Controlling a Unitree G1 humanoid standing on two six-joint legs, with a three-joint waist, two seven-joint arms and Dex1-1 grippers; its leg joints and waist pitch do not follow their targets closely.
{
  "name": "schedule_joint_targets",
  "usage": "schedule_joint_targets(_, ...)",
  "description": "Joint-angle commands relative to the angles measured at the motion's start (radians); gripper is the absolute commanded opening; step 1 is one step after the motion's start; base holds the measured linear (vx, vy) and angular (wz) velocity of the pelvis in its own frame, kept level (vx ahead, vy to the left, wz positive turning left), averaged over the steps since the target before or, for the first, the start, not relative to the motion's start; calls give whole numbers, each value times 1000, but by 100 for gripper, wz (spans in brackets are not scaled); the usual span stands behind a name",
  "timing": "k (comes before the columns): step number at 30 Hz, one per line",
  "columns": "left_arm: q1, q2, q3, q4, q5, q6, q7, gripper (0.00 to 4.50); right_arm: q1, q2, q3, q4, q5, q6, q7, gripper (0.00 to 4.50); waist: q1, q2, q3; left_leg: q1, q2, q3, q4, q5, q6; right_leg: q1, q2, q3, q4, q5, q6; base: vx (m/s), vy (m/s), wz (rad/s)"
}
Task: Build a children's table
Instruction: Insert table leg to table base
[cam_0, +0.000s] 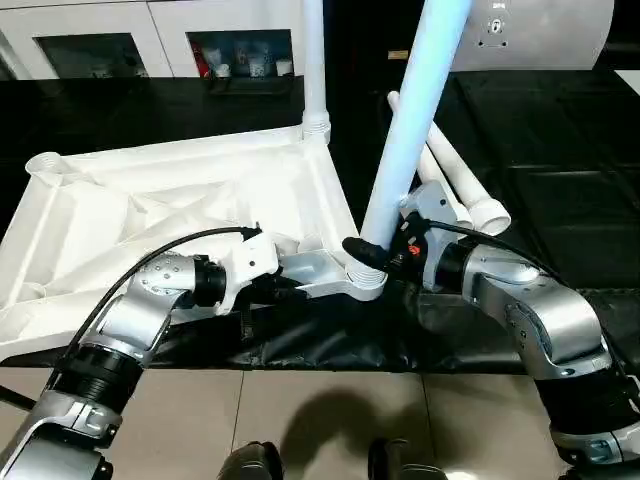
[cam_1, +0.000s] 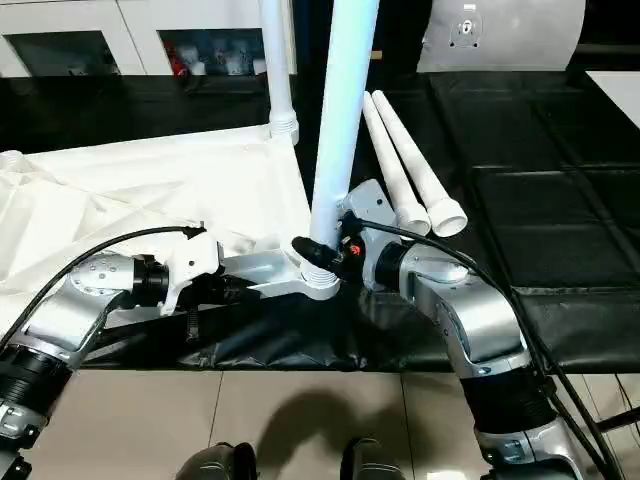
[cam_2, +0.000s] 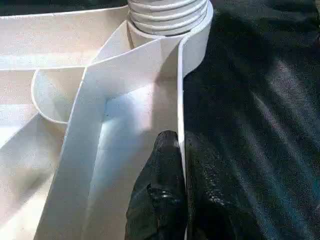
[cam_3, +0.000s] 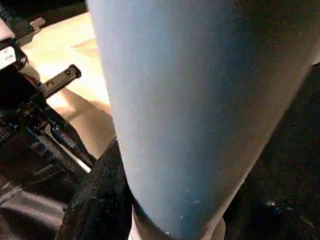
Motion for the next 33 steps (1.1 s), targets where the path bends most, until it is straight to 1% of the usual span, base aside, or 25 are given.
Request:
schedule_joint_targets(1,3,-9,23,-39,-45,-31,-15,0,3,14,7,91,-10,7,-2,191,-2,-15,-80,23,14,-8,-63,-272,37,54,-61,37,-99,-497,-105,0,0,0)
schedule_joint_targets(3,-1,-11,21,-35,-40,-34,-12,0,-1,24,-6,125,-5,-1,-6,191,-5,-14,-80,25,14,-8,-63,-282,36,53,-62,36,-101,-506,-107,0,0,0)
schedule_joint_targets(5,-4,-12,21,-29,-38,-35,-10,0,0,33,-24,152,6,-5,-9,191,-6,-14,-80,23,15,-9,-63,-276,37,56,-61,37,-100,-495,-109,0,0,0)
schedule_joint_targets(7,-11,-13,23,-20,-37,-37,-9,0,15,45,-58,189,31,-3,-11,191,-6,-13,-83,23,15,-8,-62,-273,38,56,-62,38,-98,-477,-118,0,0,0)
schedule_joint_targets(8,-12,-12,24,-18,-37,-37,-9,0,21,45,-64,196,35,-3,-10,191,-6,-13,-83,24,16,-8,-63,-273,39,57,-62,38,-98,-474,-120,0,0,0)
schedule_joint_targets(10,-13,-12,25,-16,-37,-38,-8,0,37,43,-67,203,38,-6,-7,191,-5,-12,-84,24,17,-8,-63,-270,41,58,-62,37,-98,-463,-124,0,0,0)
schedule_joint_targets(11,-14,-11,26,-15,-37,-38,-7,0,64,36,-63,209,32,-17,-1,191,-3,-10,-84,23,18,-8,-64,-264,42,58,-61,38,-95,-444,-129,0,0,0)
schedule_joint_targets(13,-14,-11,26,-15,-37,-37,-5,0,79,33,-60,212,29,-25,4,191,-2,-11,-86,23,17,-7,-63,-264,43,59,-61,38,-95,-442,-131,0,0,0)
schedule_joint_targets(15,-14,-11,26,-15,-37,-37,-5,0,79,33,-60,212,29,-25,4,191,1,-10,-85,24,17,-7,-64,-262,43,58,-61,38,-95,-445,-134,0,0,0)
schedule_joint_targets(16,-16,-12,27,-11,-37,-39,-4,0,91,34,-60,215,27,-38,5,191,1,-10,-85,24,17,-6,-64,-266,42,58,-61,38,-96,-452,-132,0,0,0)
schedule_joint_targets(17,-18,-12,27,-7,-36,-41,-3,0,111,29,-57,213,18,-66,6,191,1,-6,-84,25,17,-6,-64,-276,40,56,-61,38,-99,-463,-126,0,0,0)
schedule_joint_targets(18,-20,-12,28,-4,-35,-42,-3,0,127,24,-53,208,7,-91,5,191,1,-8,-83,24,16,-6,-64,-279,40,56,-62,38,-100,-467,-122,0,0,0)
schedule_joint_targets(19,-22,-13,27,-1,-34,-43,-3,0,138,15,-43,204,-7,-116,7,191,2,-6,-83,24,16,-6,-65,-282,40,57,-61,37,-102,-472,-116,0,0,0)
schedule_joint_targets(22,-26,-15,26,6,-32,-47,-3,0,150,-14,6,191,-59,-160,12,191,1,-7,-81,24,14,-8,-67,-293,41,57,-58,35,-102,-491,-108,0,0,0)
schedule_joint_targets(23,-26,-16,26,7,-31,-48,-3,0,152,-22,21,193,-74,-172,17,191,-1,-6,-78,28,14,-8,-67,-313,39,53,-59,34,-107,-530,-101,0,0,0)
schedule_joint_targets(24,-27,-18,25,8,-31,-49,-2,0,154,-26,31,196,-83,-181,21,191,-2,-8,-75,29,12,-7,-66,-326,37,52,-59,32,-111,-557,-93,0,0,0)
schedule_joint_targets(25,-26,-18,25,8,-31,-49,-1,0,156,-28,37,197,-87,-185,24,191,-2,-8,-73,33,10,-9,-66,-345,33,50,-60,30,-116,-605,-78,0,0,0)
schedule_joint_targets(26,-27,-19,25,9,-31,-50,-1,0,157,-27,38,199,-87,-187,23,191,-3,-7,-70,36,10,-10,-66,-357,30,47,-61,29,-120,-629,-70,0,0,0)
schedule_joint_targets(27,-26,-19,25,8,-30,-50,-1,0,159,-27,44,199,-90,-191,25,191,-6,-8,-67,42,9,-11,-67,-380,27,46,-61,26,-127,-667,-56,0,0,0)
schedule_joint_targets(28,-26,-19,25,9,-30,-51,-1,0,160,-30,51,201,-94,-199,28,191,-7,-6,-67,47,10,-14,-69,-393,24,48,-63,22,-132,-680,-51,0,0,0)
schedule_joint_targets(29,-26,-18,25,10,-30,-52,-2,0,160,-33,58,202,-98,-206,30,191,-9,-5,-71,43,13,-17,-74,-389,23,55,-63,21,-129,-653,-54,0,0,0)
schedule_joint_targets(30,-25,-16,25,10,-29,-54,-3,0,159,-37,70,206,-106,-215,35,191,-10,-6,-71,43,14,-17,-75,-389,23,55,-62,21,-127,-639,-57,0,0,0)
schedule_joint_targets(31,-25,-15,25,10,-29,-54,-4,0,158,-40,77,207,-106,-218,41,191,-11,-5,-71,45,16,-17,-77,-393,26,53,-62,23,-126,-621,-67,0,0,0)
schedule_joint_targets(32,-25,-14,25,9,-29,-55,-5,0,158,-43,82,207,-106,-220,44,191,-15,-6,-70,43,15,-18,-77,-399,28,56,-62,23,-124,-610,-75,0,0,0)
schedule_joint_targets(33,-24,-13,26,8,-29,-56,-6,0,157,-48,93,209,-110,-222,52,191,-17,-11,-70,43,15,-18,-78,-399,30,57,-63,22,-124,-608,-77,0,0,0)
